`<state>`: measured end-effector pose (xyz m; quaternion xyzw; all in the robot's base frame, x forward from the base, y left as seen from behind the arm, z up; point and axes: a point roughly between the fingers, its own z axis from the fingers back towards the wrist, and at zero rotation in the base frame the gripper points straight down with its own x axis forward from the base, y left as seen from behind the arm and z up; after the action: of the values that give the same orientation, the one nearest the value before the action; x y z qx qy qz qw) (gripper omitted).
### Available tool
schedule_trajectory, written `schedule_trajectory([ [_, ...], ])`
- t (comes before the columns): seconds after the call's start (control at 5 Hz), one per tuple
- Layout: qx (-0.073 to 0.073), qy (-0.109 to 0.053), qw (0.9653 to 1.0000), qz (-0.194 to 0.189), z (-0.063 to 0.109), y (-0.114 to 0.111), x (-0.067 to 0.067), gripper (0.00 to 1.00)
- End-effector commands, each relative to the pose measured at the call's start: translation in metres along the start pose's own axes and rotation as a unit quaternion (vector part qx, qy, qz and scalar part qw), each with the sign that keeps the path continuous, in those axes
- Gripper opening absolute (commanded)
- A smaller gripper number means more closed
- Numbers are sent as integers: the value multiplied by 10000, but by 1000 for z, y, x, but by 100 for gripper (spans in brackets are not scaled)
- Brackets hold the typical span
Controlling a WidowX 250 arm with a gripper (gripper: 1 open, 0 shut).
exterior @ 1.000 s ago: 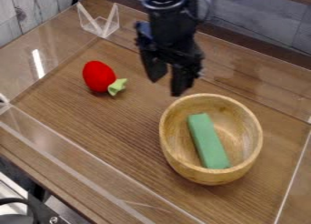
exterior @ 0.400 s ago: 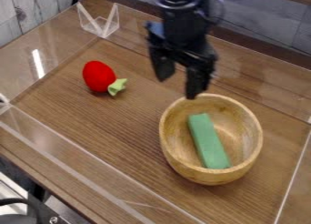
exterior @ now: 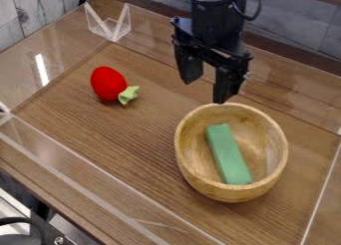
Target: Move the red fruit to the left
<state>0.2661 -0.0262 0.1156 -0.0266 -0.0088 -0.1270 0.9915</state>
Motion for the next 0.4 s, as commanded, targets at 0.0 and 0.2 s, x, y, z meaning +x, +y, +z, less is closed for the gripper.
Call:
schedule_trajectory([
  [0.0, 18, -181, 9996, -217, 10, -4, 0, 100],
  [0.2, -44, -59, 9997, -229, 4, -12, 4, 100],
])
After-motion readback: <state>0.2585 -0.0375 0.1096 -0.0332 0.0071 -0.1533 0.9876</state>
